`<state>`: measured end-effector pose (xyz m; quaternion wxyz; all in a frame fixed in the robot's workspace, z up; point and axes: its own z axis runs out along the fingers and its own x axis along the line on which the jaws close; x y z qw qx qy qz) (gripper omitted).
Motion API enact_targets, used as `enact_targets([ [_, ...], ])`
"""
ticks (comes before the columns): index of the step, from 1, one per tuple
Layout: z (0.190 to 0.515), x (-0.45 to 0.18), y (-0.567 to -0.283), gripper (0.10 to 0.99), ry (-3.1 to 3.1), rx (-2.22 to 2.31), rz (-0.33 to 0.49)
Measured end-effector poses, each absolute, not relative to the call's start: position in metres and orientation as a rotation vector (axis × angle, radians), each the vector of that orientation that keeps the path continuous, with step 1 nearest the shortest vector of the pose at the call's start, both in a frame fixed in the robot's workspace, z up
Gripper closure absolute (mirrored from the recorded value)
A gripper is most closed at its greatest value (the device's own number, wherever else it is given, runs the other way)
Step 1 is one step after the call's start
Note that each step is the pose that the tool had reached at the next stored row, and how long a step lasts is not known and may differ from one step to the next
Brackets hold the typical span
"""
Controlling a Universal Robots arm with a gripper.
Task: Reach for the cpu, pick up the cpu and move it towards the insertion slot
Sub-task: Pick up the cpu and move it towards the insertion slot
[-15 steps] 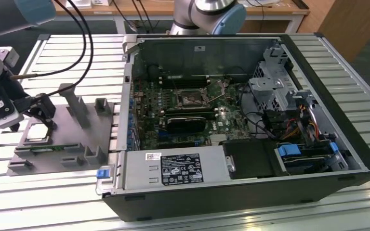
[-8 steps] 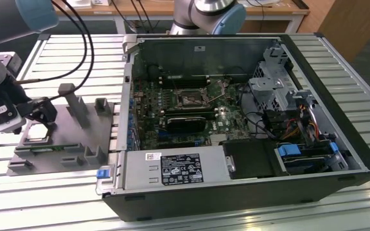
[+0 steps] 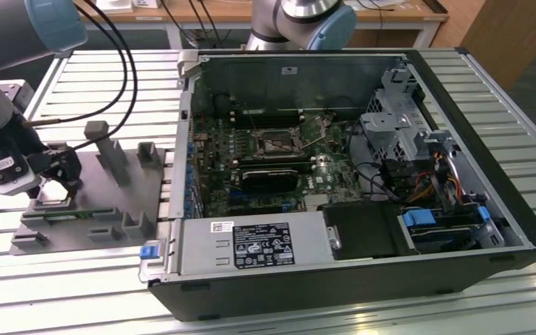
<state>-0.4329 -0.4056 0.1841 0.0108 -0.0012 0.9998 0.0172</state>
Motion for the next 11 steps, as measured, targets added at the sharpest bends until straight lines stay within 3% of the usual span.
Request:
enact_targets([
  [1,0.184,-0.4329,-0.4055,0.408,3.119,-0.004,0.054],
  [8,0.1839,-0.4328,-0.4055,0.424,3.119,-0.004,0.054],
  [9,0.1839,-0.4328,-0.4055,0.49,3.119,-0.004,0.054],
  [11,0.1839,-0.4328,-0.4055,0.49,3.119,-0.004,0.054],
])
